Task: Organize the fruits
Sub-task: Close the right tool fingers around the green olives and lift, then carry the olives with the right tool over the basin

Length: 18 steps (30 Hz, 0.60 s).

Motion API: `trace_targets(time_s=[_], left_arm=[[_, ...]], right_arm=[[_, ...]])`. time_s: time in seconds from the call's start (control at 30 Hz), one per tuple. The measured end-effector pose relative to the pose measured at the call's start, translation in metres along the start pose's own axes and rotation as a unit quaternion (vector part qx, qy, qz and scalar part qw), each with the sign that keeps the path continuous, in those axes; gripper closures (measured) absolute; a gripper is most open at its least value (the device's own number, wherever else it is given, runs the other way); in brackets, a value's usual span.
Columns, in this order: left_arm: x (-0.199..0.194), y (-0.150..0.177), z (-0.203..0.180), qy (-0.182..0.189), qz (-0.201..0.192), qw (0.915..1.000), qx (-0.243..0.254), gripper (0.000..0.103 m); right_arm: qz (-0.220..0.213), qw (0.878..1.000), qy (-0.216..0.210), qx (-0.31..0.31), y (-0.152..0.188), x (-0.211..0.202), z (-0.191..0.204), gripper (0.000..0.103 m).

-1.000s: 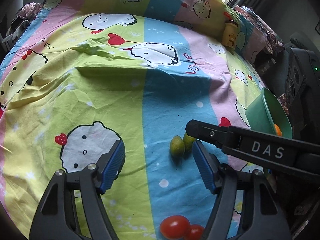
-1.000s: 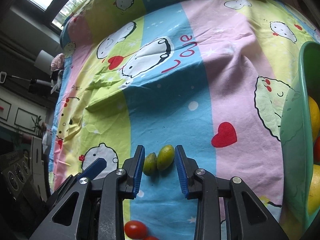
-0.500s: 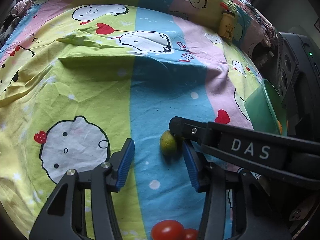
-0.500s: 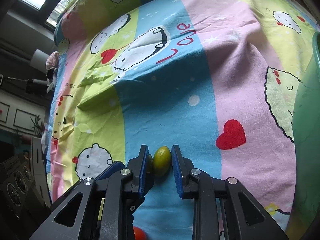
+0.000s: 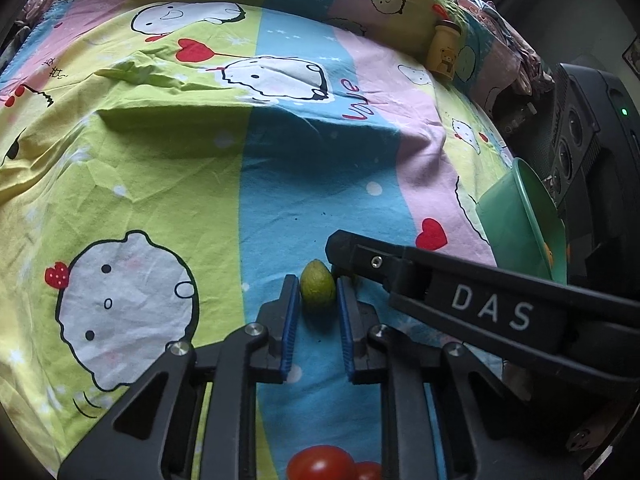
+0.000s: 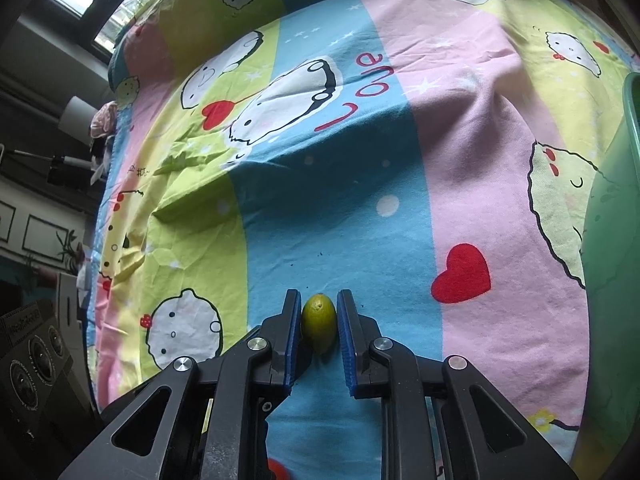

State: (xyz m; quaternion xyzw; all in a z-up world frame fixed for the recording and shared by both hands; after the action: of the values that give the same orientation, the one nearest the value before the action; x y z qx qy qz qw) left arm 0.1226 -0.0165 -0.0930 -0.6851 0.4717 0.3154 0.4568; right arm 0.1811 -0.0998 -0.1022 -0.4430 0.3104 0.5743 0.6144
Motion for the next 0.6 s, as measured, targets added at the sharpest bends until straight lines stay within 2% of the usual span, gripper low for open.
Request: trace_targets(time_s=[0.27, 0.4, 0.6], left_arm=[[-0.003, 0.000, 0.001, -0.005, -0.005, 1.0000, -0.007, 0.085], [-0.010, -0.001, 0.004, 0.011, -0.013, 0.9997, -0.015, 0.085], [-0.026, 0.002, -0.002, 0.017, -0.033, 0.9993, -0.006, 0.085]], right_arm=[[-0.006, 1.000, -0.003, 0.003, 0.000, -0.006, -0.002, 0.082], [-0.012, 1.000, -0.009, 0.008, 0.000, -0.011, -0.004, 0.082], [-0.040, 0.999, -0.019, 0.013, 0.002, -0.032, -0.007, 0.083]])
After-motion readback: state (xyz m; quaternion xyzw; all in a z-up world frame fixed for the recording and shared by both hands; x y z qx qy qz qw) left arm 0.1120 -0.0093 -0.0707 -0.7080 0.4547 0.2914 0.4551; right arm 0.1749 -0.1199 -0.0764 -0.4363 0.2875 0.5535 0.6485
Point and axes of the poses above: each gripper's, at about its wrist camera, not at the fingertips, and x roughly the way its jaws point, z to its left, y to its underside, the point moved 3 cm from there along x, roughly the way its jaws point, and after that the axes turned 8 degrees about z, right-handed, at the moved point
